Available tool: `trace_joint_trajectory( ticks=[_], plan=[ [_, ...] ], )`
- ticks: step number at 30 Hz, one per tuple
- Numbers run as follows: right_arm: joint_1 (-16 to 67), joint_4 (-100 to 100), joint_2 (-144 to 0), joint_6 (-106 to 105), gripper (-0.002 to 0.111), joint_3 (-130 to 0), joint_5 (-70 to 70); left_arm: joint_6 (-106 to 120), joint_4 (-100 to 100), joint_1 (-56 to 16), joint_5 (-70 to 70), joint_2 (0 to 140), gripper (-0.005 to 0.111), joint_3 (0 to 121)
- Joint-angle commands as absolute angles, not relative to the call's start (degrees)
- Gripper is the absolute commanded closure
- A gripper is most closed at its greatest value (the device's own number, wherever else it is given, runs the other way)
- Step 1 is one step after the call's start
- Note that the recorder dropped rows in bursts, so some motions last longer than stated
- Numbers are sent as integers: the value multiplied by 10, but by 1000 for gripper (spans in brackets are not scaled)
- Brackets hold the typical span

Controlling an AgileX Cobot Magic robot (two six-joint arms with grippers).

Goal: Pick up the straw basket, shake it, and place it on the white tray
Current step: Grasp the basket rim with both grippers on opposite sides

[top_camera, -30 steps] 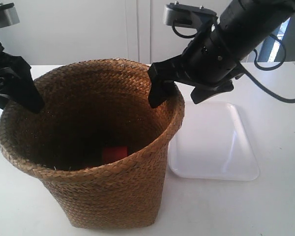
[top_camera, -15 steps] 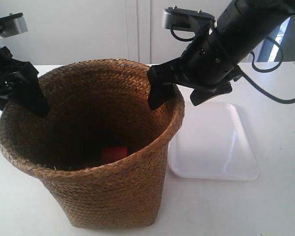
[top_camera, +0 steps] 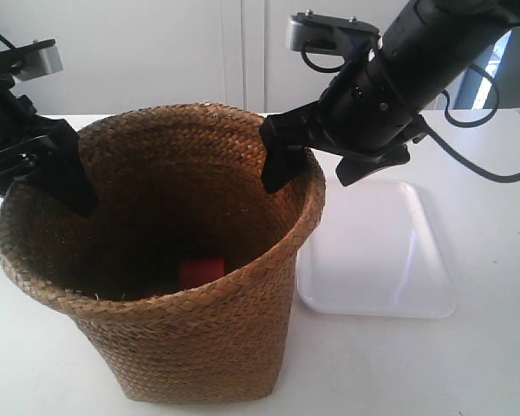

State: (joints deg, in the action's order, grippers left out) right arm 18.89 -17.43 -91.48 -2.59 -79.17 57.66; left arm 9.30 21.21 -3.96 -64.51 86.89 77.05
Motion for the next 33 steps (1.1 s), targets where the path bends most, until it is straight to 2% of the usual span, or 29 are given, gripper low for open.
trace_joint_trajectory(
  ticks=[1,30,33],
  plan=[
    [189,-171,-915,-23,25,-792,571,105,236,-41,-660,876,37,766],
    [189,-195,-942,-21,25,-792,582,125,236,-41,-654,880,37,766],
    [189,-198,-942,-21,28,-792,576,127,236,-41,-651,880,46,766]
  ],
)
